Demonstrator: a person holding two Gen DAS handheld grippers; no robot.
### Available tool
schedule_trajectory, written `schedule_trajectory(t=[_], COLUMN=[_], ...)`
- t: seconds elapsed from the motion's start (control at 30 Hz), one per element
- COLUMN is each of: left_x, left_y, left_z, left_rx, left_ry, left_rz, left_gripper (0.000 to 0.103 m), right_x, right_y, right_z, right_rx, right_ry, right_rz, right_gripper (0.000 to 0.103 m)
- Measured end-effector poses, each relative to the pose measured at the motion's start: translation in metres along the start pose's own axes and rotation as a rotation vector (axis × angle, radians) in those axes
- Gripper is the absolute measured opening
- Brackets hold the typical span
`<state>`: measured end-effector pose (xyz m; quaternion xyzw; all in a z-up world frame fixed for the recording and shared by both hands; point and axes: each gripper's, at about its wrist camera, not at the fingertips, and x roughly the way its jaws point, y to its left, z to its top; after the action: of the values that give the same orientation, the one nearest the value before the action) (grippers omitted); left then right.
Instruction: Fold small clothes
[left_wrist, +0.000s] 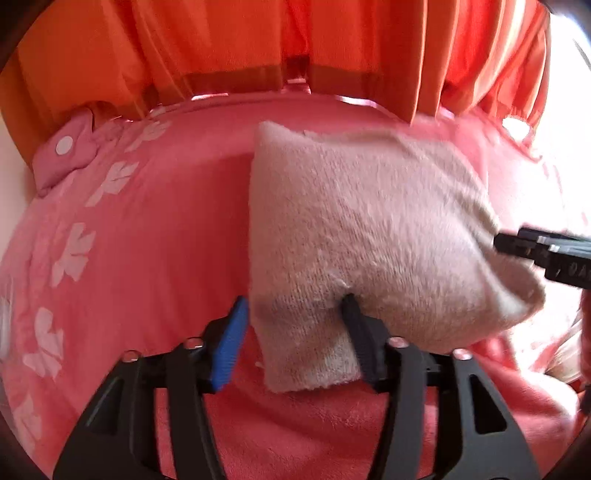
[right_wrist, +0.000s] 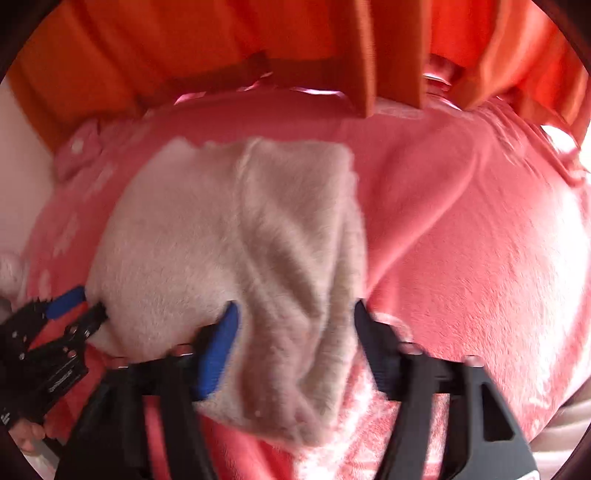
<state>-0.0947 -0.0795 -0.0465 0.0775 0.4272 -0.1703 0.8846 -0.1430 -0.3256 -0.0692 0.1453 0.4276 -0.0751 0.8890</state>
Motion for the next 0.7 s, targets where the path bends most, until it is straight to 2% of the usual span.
schedule_trajectory(t=[0.03, 0.1, 0.17, 0.27, 0.3, 0.37, 0.43, 0.5, 0.53, 0.57, 0.6, 0.63, 0.67, 0.7], left_x=[-0.005, -0.006, 0.005, 0.039, 0.05, 0.071, 0.087, 0.095, 0.095, 0.093, 0.091, 0.085, 0.081, 0.07], left_y=[0.008, 0.026, 0.037, 0.048, 0.049, 0.051, 0.055, 0.058, 0.057, 0.055, 0.053, 0.05, 0.049, 0.045], left_z=[0.005, 0.014, 0.022, 0.028, 0.028, 0.027, 0.025, 0.028, 0.03, 0.032, 0.035, 0.04, 0.045, 0.052], left_rx=[-0.036, -0.116, -0.17, -0.221, -0.23, -0.26, -0.322, -0.367, -0.371, -0.364, -0.346, -0.321, -0.3, -0.265], left_ry=[-0.026, -0.056, -0.031, 0.057, 0.082, 0.117, 0.156, 0.184, 0.188, 0.188, 0.188, 0.177, 0.166, 0.145], left_rz=[-0.037, -0.128, -0.189, -0.255, -0.284, -0.383, -0.471, -0.552, -0.571, -0.574, -0.58, -0.591, -0.601, -0.611], left_gripper=[0.074, 0.083, 0.084, 0.085, 0.086, 0.089, 0.09, 0.085, 0.081, 0.077, 0.066, 0.056, 0.053, 0.048], right_x=[0.001, 0.015, 0.032, 0.06, 0.066, 0.067, 0.066, 0.066, 0.066, 0.065, 0.061, 0.055, 0.05, 0.038], right_y=[-0.001, -0.015, -0.025, -0.034, -0.036, -0.035, -0.03, -0.025, -0.024, -0.023, -0.021, -0.018, -0.017, -0.012], right_z=[0.0, 0.004, 0.004, 0.002, 0.0, 0.001, 0.002, 0.004, 0.005, 0.006, 0.008, 0.009, 0.011, 0.014], right_rx=[0.027, 0.089, 0.137, 0.199, 0.224, 0.23, 0.217, 0.2, 0.199, 0.198, 0.187, 0.177, 0.169, 0.16], right_ry=[0.011, 0.05, 0.108, 0.197, 0.208, 0.195, 0.195, 0.198, 0.198, 0.199, 0.191, 0.181, 0.171, 0.151], right_rz=[0.014, 0.056, 0.124, 0.235, 0.264, 0.31, 0.311, 0.314, 0.313, 0.31, 0.291, 0.27, 0.254, 0.289], right_gripper=[0.069, 0.071, 0.075, 0.08, 0.087, 0.091, 0.09, 0.08, 0.077, 0.069, 0.059, 0.053, 0.038, 0.028])
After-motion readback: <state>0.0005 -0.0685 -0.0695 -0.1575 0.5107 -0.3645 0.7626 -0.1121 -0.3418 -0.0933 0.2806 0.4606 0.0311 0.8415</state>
